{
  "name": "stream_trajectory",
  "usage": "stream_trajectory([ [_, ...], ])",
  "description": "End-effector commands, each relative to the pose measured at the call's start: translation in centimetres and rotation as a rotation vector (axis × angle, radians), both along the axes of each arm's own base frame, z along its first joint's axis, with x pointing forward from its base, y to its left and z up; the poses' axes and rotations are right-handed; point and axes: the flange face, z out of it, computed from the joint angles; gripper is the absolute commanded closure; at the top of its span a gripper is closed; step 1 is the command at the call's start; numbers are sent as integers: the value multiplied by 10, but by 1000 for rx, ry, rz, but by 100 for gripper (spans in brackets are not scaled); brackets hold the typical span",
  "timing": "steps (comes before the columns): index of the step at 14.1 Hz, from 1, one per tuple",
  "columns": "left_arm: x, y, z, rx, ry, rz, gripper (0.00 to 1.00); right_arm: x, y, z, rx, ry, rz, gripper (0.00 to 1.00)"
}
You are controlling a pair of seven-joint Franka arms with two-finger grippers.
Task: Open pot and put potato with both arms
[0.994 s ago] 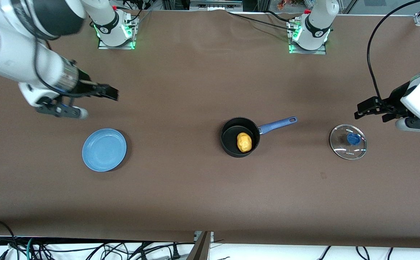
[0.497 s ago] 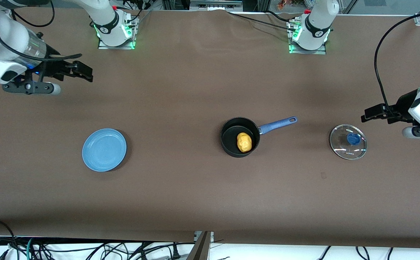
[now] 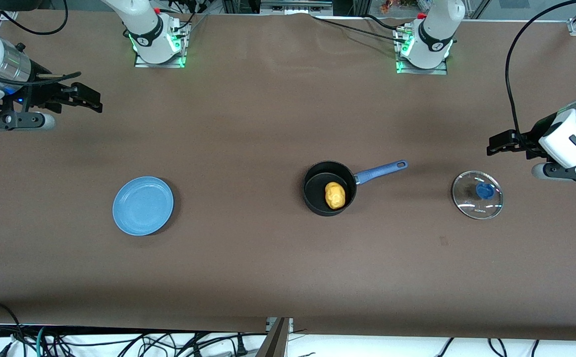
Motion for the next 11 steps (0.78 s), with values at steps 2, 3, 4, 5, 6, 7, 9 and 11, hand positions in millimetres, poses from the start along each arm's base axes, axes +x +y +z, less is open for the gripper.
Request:
stream_trajectory([
  [2, -7, -3, 9, -9, 18, 50, 0, -1, -3, 9, -19, -34, 54, 0],
  [3, -5, 0, 6, -16, 21, 55, 0, 2, -3, 8, -19, -34, 54, 0],
  [4, -4, -2, 7, -15, 15, 52, 0, 3, -2, 15, -20, -48, 57, 0],
  [5, -4, -6, 9, -5, 11, 47, 0, 4, -4, 14, -22, -48, 55, 0],
  [6, -6, -6, 14, -4, 7, 55, 0, 7, -7, 11, -20, -42, 53, 0],
  [7, -7, -5, 17, -4, 4, 55, 0, 8, -9, 14, -20, -48, 51, 0],
  [9, -13, 1, 29, -4, -7, 54, 0, 8, -9, 19, -18, -56, 51, 0],
  [11, -14, -1, 30, -4, -8, 48, 0, 7, -9, 18, -15, -48, 74, 0],
])
